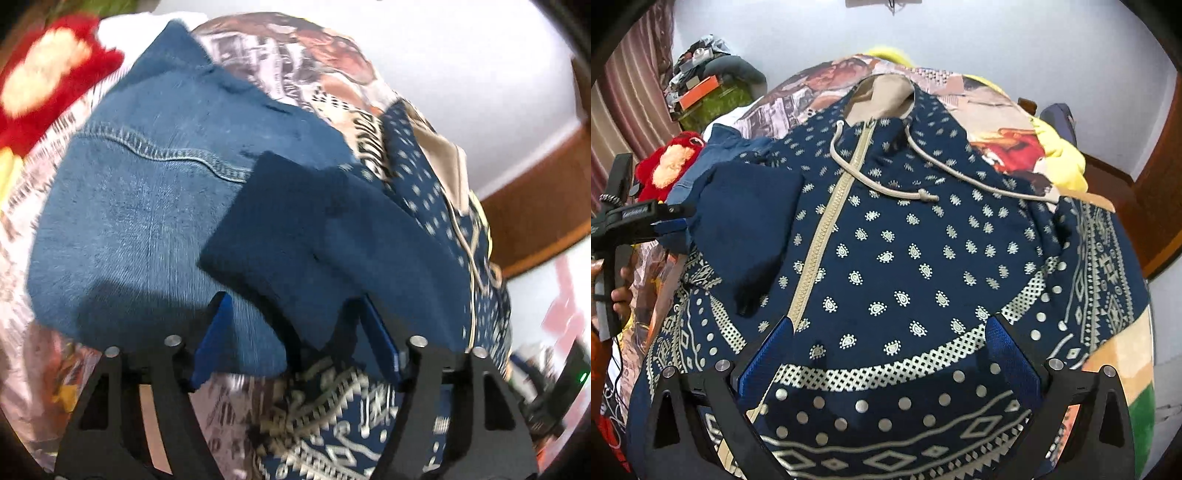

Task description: Fold large clothes

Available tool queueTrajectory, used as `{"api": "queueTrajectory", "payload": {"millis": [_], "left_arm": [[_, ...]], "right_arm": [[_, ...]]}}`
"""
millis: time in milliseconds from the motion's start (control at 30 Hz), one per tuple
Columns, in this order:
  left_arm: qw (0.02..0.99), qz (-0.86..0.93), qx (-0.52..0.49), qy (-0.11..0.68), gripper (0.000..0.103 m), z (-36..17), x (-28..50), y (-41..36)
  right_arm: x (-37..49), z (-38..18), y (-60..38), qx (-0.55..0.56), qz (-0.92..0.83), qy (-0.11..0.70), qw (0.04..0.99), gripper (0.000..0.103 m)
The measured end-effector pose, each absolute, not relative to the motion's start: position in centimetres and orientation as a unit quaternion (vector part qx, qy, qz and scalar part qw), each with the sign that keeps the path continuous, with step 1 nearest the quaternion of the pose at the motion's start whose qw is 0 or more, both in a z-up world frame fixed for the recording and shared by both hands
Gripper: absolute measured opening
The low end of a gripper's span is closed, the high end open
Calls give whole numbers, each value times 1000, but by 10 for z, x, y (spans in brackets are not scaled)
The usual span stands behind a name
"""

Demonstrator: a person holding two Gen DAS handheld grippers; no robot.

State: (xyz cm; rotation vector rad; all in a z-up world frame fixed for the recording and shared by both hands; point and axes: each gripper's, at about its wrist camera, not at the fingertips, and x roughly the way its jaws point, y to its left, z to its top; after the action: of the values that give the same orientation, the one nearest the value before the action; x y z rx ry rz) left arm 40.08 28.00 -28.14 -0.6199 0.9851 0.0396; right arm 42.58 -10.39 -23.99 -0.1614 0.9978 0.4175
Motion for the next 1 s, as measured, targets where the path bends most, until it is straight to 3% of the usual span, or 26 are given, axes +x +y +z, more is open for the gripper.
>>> {"api": "queueTrajectory", "payload": {"millis": [33,100,133,167,233,433,700,867,1000], "left_arm": [[839,23,-297,455,66,-283,404,283],[848,38,-284,445,51,-281,409,284],[854,55,-263,445,31,-278,413,283],[856,65,-246,450,18,-276,417,281],[862,81,-212,452,10,-267,418,277],[905,97,-100,401,8,-198,412,232],[938,-12,-58,342,8,-100,427,129],[934,-83,-33,347,7,-82,452,45],[911,-138,-22,387,7,-105,471,-22]], "right_arm": [[428,-242,-103,-76,199,476,853,103],[431,-245,-104,-73,198,479,852,103],[432,-245,-105,-70,199,480,852,103],[433,-245,-107,-69,199,480,852,103],[434,-245,-110,-70,196,478,853,103],[429,-235,-132,-59,189,468,861,103],[417,-210,-176,-28,175,446,877,103],[407,-196,-211,-13,159,433,887,103],[403,-195,-241,-1,139,433,891,103]]}}
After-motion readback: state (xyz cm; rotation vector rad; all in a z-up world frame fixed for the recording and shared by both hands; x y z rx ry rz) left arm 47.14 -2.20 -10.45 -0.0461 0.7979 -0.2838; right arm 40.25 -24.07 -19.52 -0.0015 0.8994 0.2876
